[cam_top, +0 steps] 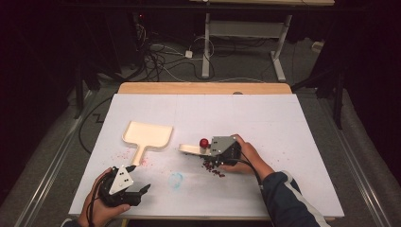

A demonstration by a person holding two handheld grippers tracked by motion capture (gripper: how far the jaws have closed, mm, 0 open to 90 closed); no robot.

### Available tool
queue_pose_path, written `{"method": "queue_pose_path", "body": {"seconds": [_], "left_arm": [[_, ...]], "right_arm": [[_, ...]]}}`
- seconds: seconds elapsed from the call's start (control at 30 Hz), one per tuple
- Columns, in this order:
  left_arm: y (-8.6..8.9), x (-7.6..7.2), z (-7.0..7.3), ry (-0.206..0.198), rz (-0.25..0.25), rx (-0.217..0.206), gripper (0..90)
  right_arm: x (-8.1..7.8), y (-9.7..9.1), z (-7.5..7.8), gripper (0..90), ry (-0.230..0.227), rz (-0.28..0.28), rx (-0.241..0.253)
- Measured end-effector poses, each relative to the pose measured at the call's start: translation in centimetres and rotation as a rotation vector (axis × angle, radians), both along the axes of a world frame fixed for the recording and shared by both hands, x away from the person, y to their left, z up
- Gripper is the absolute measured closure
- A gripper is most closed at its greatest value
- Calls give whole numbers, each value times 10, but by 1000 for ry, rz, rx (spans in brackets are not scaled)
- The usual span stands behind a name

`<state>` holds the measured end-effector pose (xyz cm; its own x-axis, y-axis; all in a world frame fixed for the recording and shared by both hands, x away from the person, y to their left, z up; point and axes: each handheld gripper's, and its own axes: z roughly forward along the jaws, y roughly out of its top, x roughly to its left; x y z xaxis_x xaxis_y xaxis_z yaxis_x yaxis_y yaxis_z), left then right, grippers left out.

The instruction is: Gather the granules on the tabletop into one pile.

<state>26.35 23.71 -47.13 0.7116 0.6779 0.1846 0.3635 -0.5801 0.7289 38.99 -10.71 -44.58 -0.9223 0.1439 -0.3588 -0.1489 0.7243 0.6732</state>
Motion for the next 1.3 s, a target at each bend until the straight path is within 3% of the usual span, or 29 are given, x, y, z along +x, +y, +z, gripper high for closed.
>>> {"method": "queue_pose_path", "body": {"seconds": [0.27, 0.4, 0.57, 0.73, 0.87, 0.97, 1.13, 1.3], "left_arm": [[-1, 2, 0, 5, -3, 1, 202], [-2, 2, 0, 1, -1, -1, 202], [-1, 1, 1, -4, -3, -6, 202], [0, 1, 2, -7, 2, -6, 204], [-1, 1, 2, -21, -1, -1, 203], [-1, 1, 2, -21, -3, 1, 204], [-1, 0, 2, -9, -2, -3, 205], [-1, 0, 1, -8, -3, 2, 206]], "right_arm": [[-13, -26, 6, 676, -5, 14, 22], [-12, -28, 12, 678, -65, -34, 44], [-16, -27, 29, 678, -71, -125, 127], [-26, -19, 52, 677, 67, -256, 261], [-36, -7, 52, 677, 335, -378, 438], [-42, 7, 38, 677, 493, -434, 492], [-41, 24, 8, 677, 619, -551, 519], [-31, 20, -7, 677, 622, -667, 514]]}}
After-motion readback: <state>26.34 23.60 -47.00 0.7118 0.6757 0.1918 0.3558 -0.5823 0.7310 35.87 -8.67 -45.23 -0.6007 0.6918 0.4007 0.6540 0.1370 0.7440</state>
